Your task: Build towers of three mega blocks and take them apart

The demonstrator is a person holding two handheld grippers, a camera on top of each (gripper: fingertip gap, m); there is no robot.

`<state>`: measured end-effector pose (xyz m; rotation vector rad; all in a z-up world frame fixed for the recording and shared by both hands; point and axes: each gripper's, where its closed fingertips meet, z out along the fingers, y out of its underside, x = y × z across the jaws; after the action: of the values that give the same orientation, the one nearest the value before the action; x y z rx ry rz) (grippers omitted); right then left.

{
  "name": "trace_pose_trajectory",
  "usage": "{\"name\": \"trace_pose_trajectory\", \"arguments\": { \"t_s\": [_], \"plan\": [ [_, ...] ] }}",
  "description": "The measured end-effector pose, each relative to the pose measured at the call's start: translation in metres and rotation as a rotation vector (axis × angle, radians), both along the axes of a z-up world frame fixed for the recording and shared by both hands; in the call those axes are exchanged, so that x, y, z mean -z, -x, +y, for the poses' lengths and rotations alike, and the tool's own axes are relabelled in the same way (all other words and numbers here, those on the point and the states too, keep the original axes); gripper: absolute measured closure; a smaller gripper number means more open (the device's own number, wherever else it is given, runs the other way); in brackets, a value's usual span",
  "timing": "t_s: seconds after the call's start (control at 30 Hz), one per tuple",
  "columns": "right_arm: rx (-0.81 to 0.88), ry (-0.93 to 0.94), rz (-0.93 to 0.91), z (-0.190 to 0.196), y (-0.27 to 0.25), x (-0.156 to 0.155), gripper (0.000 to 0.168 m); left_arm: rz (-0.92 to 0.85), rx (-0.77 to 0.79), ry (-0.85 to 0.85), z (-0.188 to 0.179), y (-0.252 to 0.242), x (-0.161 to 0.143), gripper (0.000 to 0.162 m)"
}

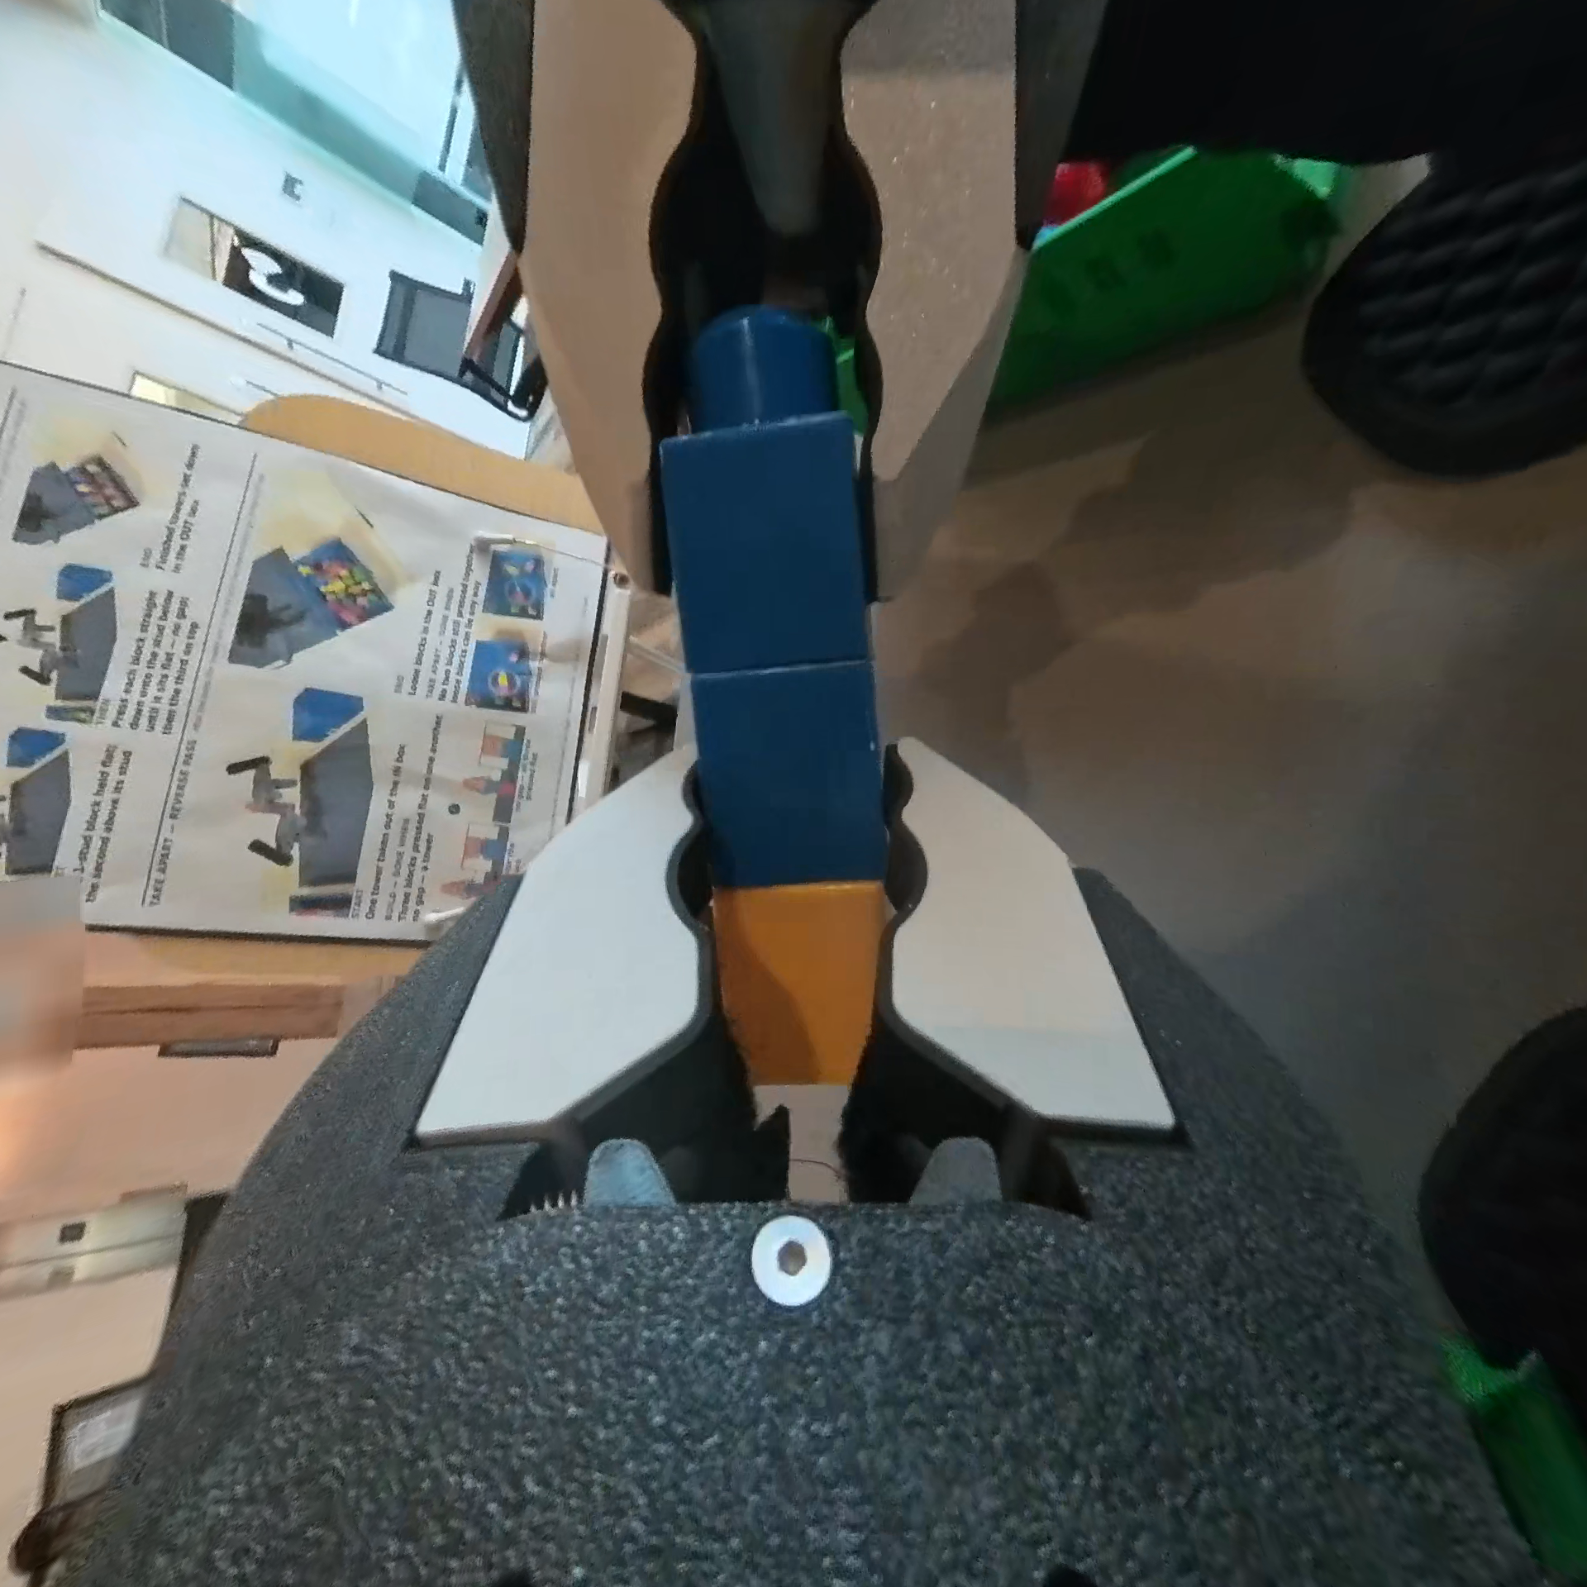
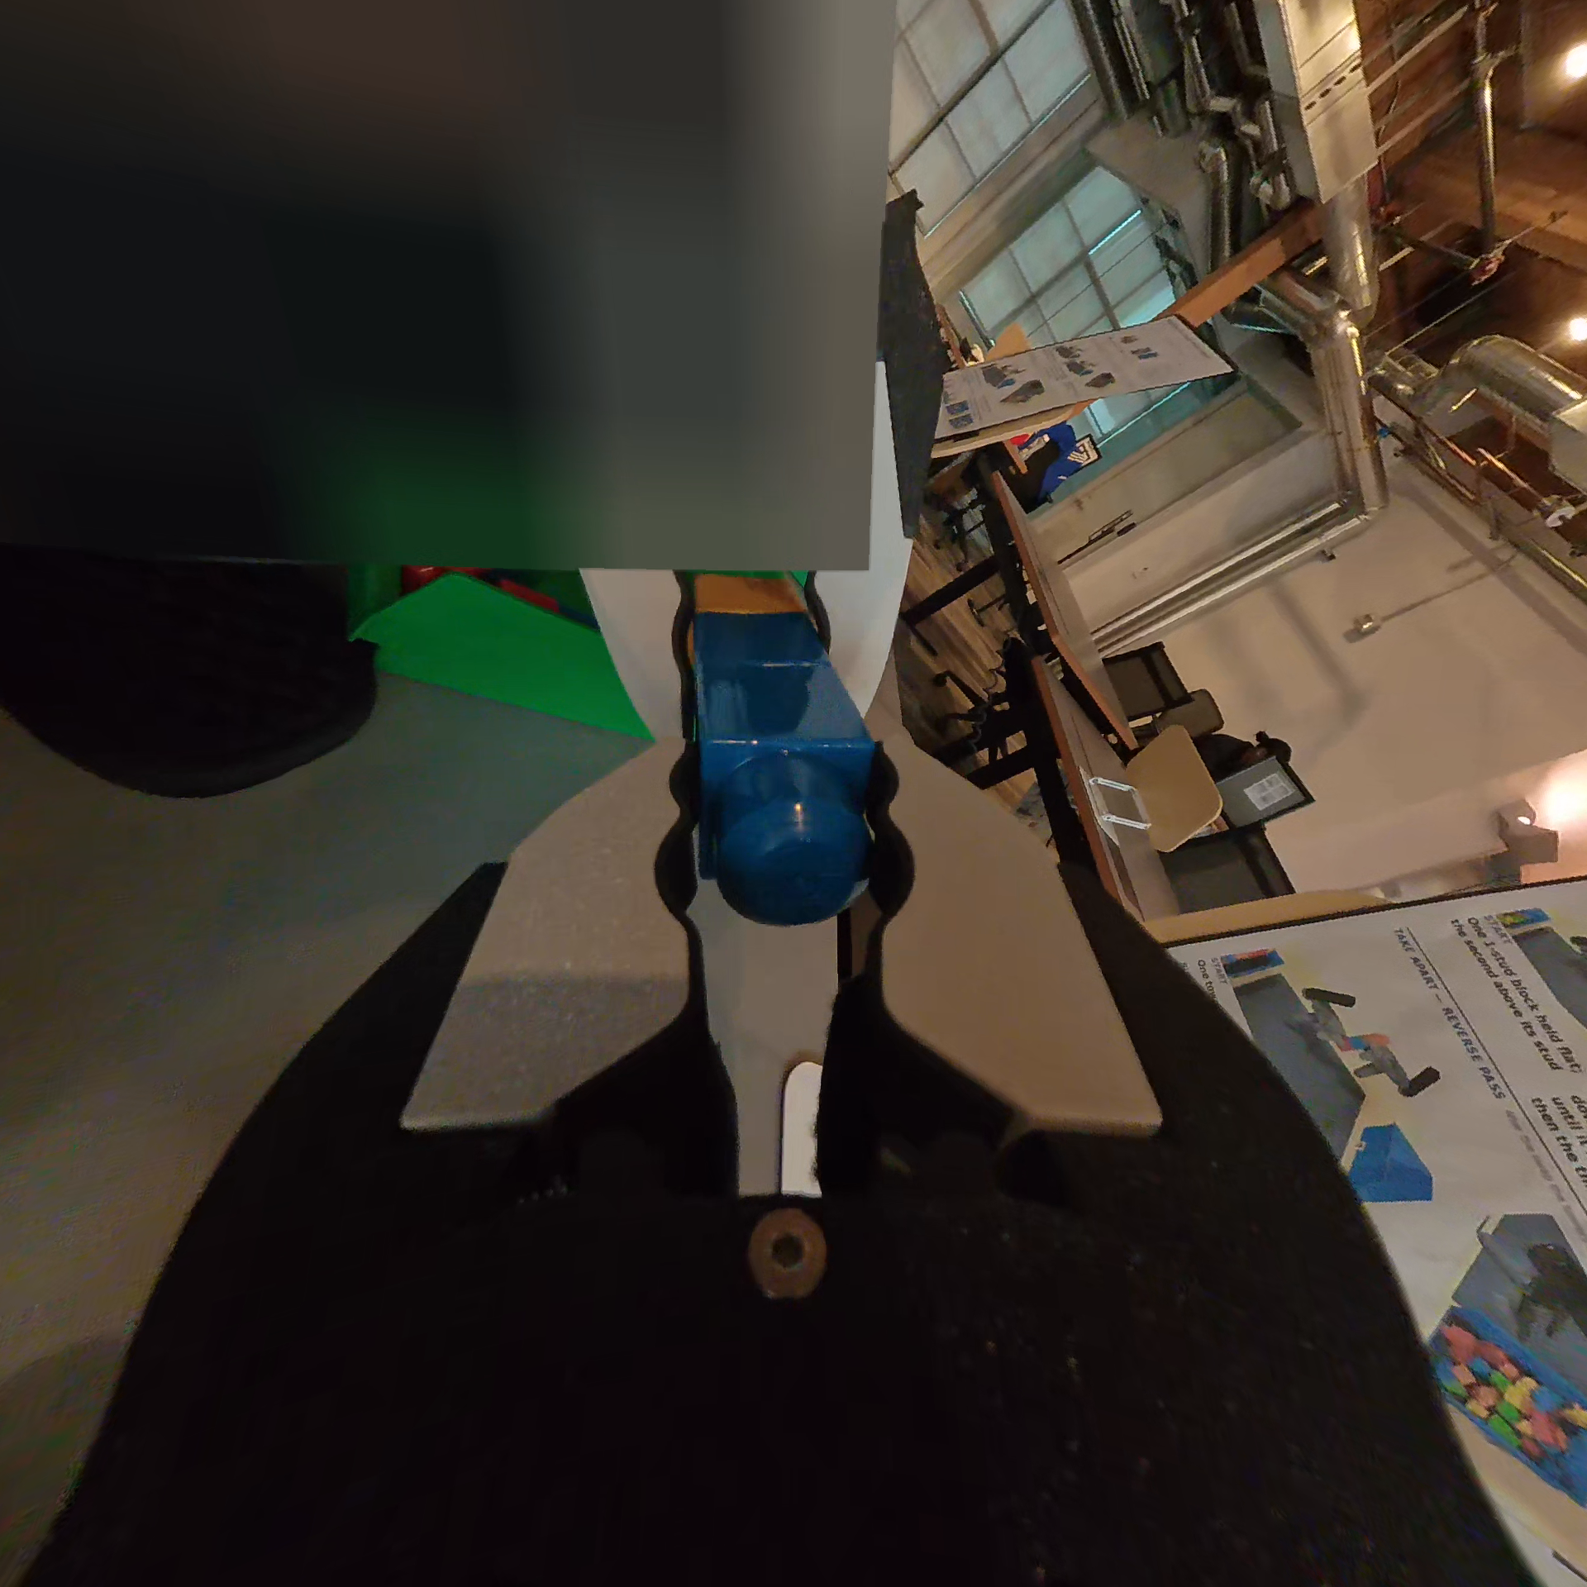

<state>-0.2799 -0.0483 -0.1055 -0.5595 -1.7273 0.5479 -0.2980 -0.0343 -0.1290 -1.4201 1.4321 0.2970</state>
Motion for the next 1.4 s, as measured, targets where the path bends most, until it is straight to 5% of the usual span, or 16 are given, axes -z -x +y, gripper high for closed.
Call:
{"name": "trace_pose_trajectory", "arguments": {
  "t_s": [0.2, 0.33, 0.53, 0.7, 0.87, 1.07, 1.4],
  "plan": [
    [-0.005, -0.033, -0.032, -0.006, -0.002, 0.002, 0.132, -0.028, 0.029, 0.048, -0.007, 0.001, 0.003, 0.126],
    [0.085, -0.02, 0.014, 0.015, -0.034, -0.015, 0.132, -0.032, -0.153, 0.042, 0.003, 0.048, 0.004, 0.126],
    [0.414, 0.018, -0.027, 0.059, -0.117, -0.021, 0.132, -0.152, -0.154, -0.014, -0.005, 0.068, -0.012, 0.126],
    [0.907, 0.182, -0.302, 0.101, -0.211, 0.028, 0.132, -0.128, -0.157, -0.023, -0.003, 0.067, -0.011, 0.126],
    [1.323, 0.638, -0.689, 0.105, -0.285, 0.103, 0.131, -0.102, -0.159, -0.037, 0.0, 0.066, -0.01, 0.126],
    [1.341, 1.012, -0.943, 0.105, -0.283, 0.162, 0.131, -0.083, -0.166, -0.036, 0.0, 0.066, -0.008, 0.126],
    [1.397, 1.186, -1.173, 0.118, -0.275, 0.217, 0.131, -0.075, -0.177, -0.048, -0.003, 0.07, -0.01, 0.126]
  ]
}}
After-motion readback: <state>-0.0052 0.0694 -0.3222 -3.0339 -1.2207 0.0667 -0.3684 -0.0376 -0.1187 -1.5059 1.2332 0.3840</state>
